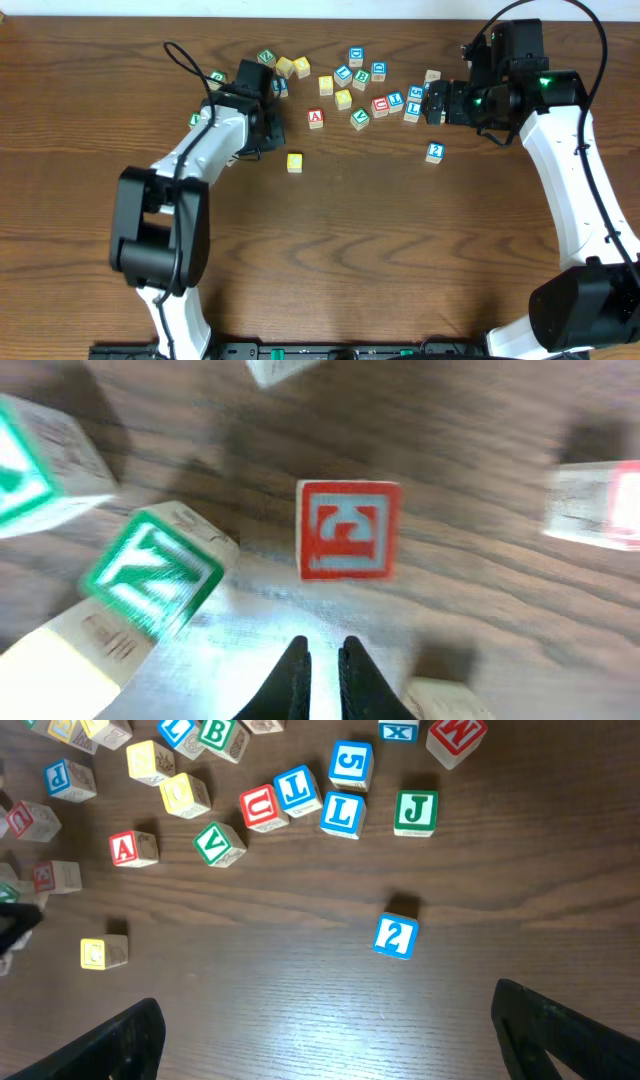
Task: Spell out CORL
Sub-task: 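Lift the left gripper away and retract the left arm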
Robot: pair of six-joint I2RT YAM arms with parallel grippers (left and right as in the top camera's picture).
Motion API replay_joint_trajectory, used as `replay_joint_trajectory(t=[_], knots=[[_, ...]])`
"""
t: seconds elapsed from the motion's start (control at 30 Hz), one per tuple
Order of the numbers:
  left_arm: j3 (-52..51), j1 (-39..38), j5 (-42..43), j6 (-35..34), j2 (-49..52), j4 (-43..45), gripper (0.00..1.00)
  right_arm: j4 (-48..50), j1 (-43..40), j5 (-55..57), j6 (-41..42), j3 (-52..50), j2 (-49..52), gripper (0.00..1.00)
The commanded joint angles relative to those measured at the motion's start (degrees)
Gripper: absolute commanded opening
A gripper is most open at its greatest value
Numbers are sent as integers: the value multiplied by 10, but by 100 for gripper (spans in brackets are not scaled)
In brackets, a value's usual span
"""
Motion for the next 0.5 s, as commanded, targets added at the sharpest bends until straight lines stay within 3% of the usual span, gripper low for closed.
replay_joint_trajectory(t=[0.0,0.47], knots=[[28,5,-4,13,-72,-10,15,0,3,2,4,9,2,99],[35,79,-7,28,-196,-103,22,3,3,2,4,9,2,99]])
